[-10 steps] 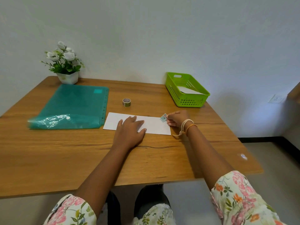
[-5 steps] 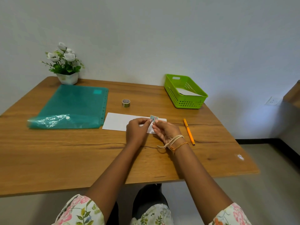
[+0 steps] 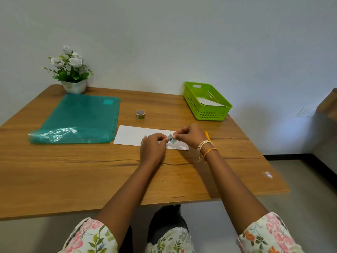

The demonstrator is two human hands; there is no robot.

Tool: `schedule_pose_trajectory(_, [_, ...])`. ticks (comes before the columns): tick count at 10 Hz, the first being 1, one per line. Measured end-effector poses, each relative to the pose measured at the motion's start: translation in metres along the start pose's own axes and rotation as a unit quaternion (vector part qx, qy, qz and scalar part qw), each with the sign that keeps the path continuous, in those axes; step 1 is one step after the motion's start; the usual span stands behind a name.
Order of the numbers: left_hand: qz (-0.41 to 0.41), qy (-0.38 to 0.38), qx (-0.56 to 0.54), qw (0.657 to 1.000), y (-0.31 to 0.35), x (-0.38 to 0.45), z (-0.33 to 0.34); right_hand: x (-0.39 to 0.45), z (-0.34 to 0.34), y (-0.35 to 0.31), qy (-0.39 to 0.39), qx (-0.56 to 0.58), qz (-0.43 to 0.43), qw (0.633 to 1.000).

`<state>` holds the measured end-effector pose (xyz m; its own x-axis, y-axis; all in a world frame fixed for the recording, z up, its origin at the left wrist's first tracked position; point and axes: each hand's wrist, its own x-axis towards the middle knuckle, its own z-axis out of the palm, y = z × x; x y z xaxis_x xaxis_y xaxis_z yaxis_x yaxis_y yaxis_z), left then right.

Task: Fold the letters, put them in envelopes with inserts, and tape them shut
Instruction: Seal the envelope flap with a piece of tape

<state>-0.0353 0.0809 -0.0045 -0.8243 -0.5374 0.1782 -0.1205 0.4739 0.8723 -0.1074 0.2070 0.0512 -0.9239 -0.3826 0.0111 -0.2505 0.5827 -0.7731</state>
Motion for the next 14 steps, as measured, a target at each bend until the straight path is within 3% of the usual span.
schedule_pose_trajectory(1, [0.002,-0.002,0.002,1.0,0.001,-0.001,0.0,0.003,-0.004,-0.003,-0.034,-0.022,0.006,0.999])
schedule_pose_trajectory(2, [0.0,0.0,0.012,1.0,0.003,-0.002,0.0,0.009,-0.004,0.0,-0.028,0.04,0.061,0.997])
schedule_pose_trajectory(3, [0.02,-0.009,0.072,0.997,0.006,-0.004,-0.003,0.025,-0.008,0.011,0.049,0.128,0.165,0.977])
schedule_pose_trajectory(4, [0.068,-0.026,0.138,0.988,0.003,-0.004,-0.003,0.04,-0.012,0.018,0.036,0.142,0.26,0.954])
schedule_pose_trajectory(5, [0.091,-0.044,0.191,0.976,-0.001,-0.002,-0.001,0.047,-0.009,0.02,-0.014,0.123,0.3,0.946])
schedule_pose_trajectory(7, [0.1,-0.039,0.21,0.972,-0.004,0.0,0.002,0.05,-0.006,0.017,-0.05,0.091,0.307,0.946])
schedule_pose_trajectory(11, [0.098,-0.045,0.213,0.971,-0.004,-0.001,0.001,0.055,-0.001,0.023,-0.007,0.082,0.324,0.943])
schedule_pose_trajectory(12, [0.1,-0.046,0.211,0.971,-0.004,-0.001,0.0,0.055,-0.001,0.017,-0.089,0.012,0.324,0.942])
schedule_pose_trajectory(14, [0.095,-0.043,0.214,0.971,-0.004,-0.001,0.002,0.052,-0.004,0.02,-0.053,-0.029,0.319,0.946])
